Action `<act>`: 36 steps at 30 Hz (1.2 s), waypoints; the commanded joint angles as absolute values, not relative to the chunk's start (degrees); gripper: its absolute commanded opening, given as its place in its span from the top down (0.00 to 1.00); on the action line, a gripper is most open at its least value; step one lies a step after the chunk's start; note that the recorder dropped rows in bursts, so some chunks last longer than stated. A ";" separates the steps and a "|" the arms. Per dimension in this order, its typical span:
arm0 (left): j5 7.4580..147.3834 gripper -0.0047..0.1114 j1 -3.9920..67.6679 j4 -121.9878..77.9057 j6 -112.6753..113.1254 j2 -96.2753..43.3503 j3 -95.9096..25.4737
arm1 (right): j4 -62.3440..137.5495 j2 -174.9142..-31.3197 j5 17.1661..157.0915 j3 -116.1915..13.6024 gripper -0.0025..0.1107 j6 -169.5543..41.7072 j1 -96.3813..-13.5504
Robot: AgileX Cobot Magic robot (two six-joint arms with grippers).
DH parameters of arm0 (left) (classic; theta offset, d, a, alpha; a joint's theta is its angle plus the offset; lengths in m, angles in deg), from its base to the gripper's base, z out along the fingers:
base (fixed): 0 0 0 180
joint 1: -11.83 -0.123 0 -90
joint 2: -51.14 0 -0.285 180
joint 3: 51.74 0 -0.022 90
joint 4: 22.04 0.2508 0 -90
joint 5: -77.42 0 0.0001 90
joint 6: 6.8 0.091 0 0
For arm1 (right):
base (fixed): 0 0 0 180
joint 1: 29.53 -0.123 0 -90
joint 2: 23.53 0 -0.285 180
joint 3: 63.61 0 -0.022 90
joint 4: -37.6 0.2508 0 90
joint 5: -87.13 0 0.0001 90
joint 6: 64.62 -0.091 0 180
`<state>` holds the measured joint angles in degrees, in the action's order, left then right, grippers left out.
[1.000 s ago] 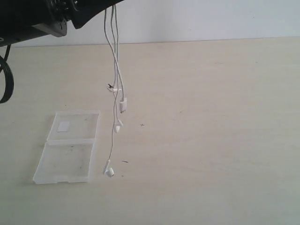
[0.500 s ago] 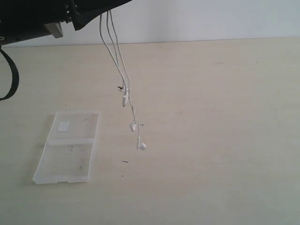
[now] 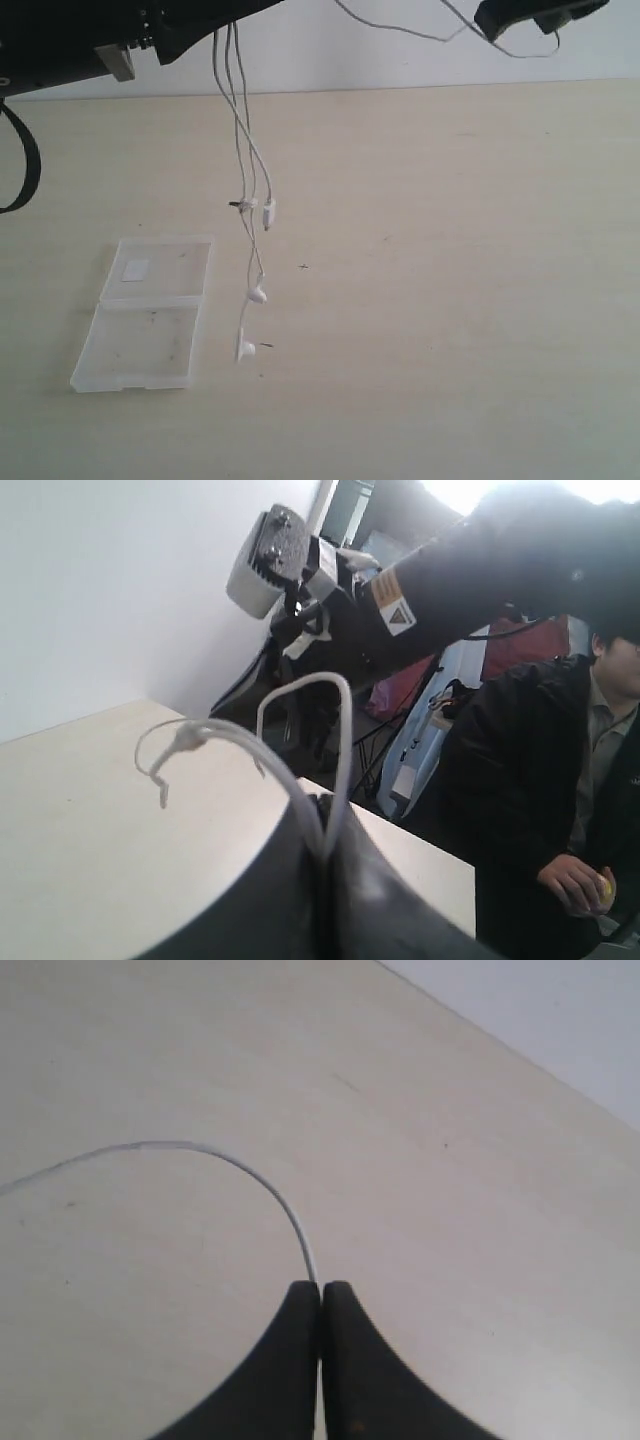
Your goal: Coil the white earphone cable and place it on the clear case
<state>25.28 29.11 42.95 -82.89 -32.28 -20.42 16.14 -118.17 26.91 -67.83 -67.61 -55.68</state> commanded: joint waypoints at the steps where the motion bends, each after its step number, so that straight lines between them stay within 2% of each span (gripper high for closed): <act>1: 25.65 0.96 28.98 42.29 -84.01 -31.73 -20.69 | 18.51 -118.19 29.02 -63.38 0.98 -67.88 -55.57; 7: 25.65 0.96 28.98 42.06 -85.22 -31.73 -20.69 | 23.66 -118.19 37.37 -56.61 0.95 -67.88 -55.57; 9: 25.65 0.96 28.98 42.06 -85.22 -31.73 -20.69 | 25.14 -118.19 39.97 -55.26 0.88 -68.28 -55.57; 14: 26.16 0.96 28.98 42.65 -85.22 -31.73 -20.69 | 27.23 -117.83 43.57 -54.15 0.60 -70.39 -55.57; 16: 27.01 0.96 28.98 42.75 -85.22 -31.73 -20.69 | 27.23 -117.37 43.66 -54.15 0.53 -70.91 -55.57; 22: 31.05 0.96 28.98 42.99 -85.02 -31.73 -20.69 | 25.40 -114.89 44.21 -54.15 0.52 -72.36 -55.57; 29: 30.80 0.96 28.98 45.42 -85.02 -31.73 -20.69 | 13.54 -111.15 51.57 -54.15 0.52 -87.02 -55.57; 32: 30.80 0.96 28.98 47.35 -85.02 -31.73 -20.69 | 15.24 -111.04 53.32 -53.41 0.52 -84.09 -55.57; 36: 30.80 0.96 28.98 49.42 -85.02 -31.73 -20.69 | 28.16 -111.04 63.95 -47.42 0.52 -68.30 -55.57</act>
